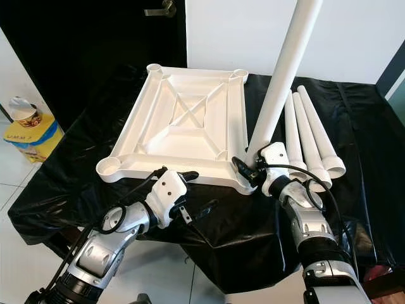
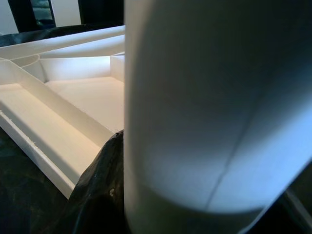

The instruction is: Building children table

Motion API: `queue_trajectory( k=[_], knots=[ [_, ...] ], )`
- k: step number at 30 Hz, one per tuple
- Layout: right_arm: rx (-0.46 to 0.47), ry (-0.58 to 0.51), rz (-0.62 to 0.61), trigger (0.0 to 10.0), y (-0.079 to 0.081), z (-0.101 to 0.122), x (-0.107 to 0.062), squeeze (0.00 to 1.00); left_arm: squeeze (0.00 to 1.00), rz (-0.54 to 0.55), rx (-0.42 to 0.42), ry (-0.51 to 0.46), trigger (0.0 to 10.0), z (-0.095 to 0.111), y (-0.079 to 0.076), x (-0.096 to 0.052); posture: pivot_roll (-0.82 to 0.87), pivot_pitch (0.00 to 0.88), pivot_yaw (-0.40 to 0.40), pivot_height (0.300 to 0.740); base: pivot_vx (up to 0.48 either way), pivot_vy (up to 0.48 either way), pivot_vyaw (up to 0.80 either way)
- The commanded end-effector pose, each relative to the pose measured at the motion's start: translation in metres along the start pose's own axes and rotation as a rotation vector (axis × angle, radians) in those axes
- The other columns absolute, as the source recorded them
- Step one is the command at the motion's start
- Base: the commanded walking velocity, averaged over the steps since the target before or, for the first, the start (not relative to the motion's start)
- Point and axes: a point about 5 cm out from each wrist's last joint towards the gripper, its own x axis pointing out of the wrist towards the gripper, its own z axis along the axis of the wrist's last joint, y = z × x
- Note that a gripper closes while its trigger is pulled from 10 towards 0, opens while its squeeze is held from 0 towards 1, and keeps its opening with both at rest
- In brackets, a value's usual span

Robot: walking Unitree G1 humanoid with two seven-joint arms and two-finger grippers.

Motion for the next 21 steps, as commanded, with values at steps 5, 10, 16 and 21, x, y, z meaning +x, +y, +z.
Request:
queue_trajectory(
  k=[5, 10, 16, 21],
  knots=[
    [0.024, 0.05, -0.021, 10.0, -0.001, -0.013, -0.005, 0.0, 0.0, 0.027, -0.007, 0.0, 10.0, 0.0, 0.001, -0.002, 0.01, 0.043, -0.068, 0.74, 0.0, 0.0, 0.0],
    [0.027, 0.071, -0.118, 10.0, 0.001, -0.015, 0.0, 0.0, 0.0, 0.035, -0.005, -0.012, 10.0, 0.003, 0.004, 0.002, 0.01, 0.045, -0.068, 0.74, 0.0, 0.0, 0.0],
    [0.044, 0.078, -0.222, 10.0, 0.007, -0.017, 0.003, 0.0, 0.0, 0.038, -0.004, -0.014, 10.0, 0.005, 0.005, 0.004, 0.03, 0.061, -0.063, 0.74, 0.0, 0.0, 0.0],
    [0.073, 0.082, -0.389, 10.0, 0.012, -0.02, 0.0, 0.0, 0.0, 0.035, 0.013, 0.006, 10.0, 0.004, 0.004, -0.001, 0.04, 0.067, -0.052, 0.74, 0.0, 0.0, 0.0]
  ],
)
